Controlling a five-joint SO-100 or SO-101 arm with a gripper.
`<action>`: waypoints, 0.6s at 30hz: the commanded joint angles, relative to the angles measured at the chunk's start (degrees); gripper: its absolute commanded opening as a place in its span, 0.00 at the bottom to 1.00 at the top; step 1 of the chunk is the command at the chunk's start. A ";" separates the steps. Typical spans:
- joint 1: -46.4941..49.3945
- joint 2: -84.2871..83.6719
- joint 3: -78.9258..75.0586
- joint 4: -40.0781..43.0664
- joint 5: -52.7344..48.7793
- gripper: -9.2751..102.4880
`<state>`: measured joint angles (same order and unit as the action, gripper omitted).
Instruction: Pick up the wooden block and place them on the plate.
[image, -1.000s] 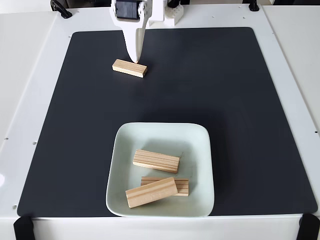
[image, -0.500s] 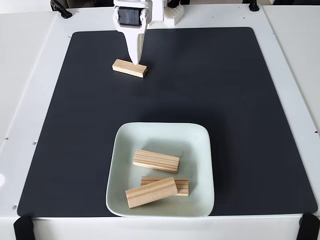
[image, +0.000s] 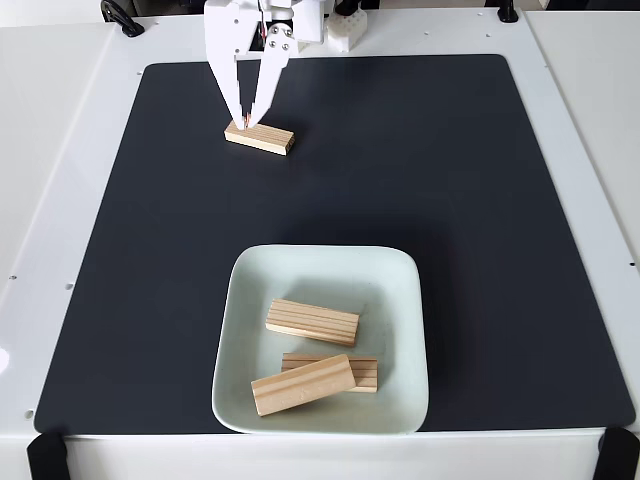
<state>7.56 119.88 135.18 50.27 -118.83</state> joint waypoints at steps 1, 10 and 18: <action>-0.09 -1.49 -0.35 1.05 -14.77 0.08; -1.67 -12.04 -11.16 11.43 -32.78 0.18; -2.11 -15.12 -18.98 11.60 -38.32 0.26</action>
<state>5.71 104.77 119.79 61.52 -155.74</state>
